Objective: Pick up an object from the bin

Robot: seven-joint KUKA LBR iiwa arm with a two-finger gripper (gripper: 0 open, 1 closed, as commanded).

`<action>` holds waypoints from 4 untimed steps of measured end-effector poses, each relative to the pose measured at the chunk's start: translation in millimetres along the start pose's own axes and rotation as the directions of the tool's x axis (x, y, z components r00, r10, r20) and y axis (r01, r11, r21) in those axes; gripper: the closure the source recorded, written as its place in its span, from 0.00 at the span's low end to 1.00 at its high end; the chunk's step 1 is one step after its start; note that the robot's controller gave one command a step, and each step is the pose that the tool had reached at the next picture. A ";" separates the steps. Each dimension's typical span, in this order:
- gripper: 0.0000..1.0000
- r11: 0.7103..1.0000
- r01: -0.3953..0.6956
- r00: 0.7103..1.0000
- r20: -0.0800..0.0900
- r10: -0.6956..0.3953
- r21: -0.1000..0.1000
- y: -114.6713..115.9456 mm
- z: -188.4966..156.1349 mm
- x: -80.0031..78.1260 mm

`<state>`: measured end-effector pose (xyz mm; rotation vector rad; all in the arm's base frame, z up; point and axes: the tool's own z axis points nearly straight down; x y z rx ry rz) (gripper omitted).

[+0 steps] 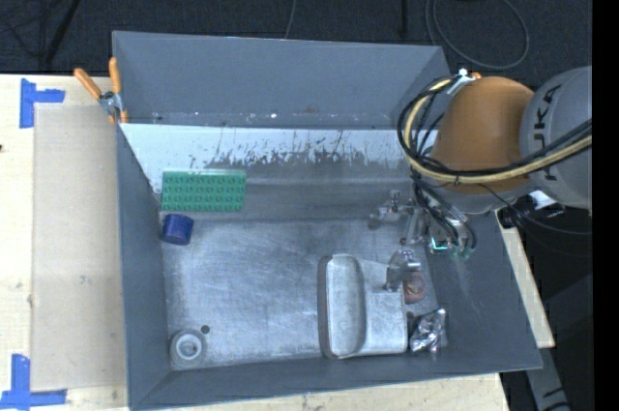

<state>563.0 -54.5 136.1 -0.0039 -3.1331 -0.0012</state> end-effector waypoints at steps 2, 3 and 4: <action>0.00 1.000 -0.011 1.000 0.020 0.011 0.004 -91.6 56.8 79.3; 1.00 1.000 -0.007 1.000 0.022 0.007 0.006 -91.8 55.1 78.3; 1.00 1.000 0.011 1.000 0.016 -0.011 0.002 -75.8 -78.9 72.5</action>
Offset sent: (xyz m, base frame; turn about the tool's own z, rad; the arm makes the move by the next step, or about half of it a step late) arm -0.0639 -0.0834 0.0050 0.1239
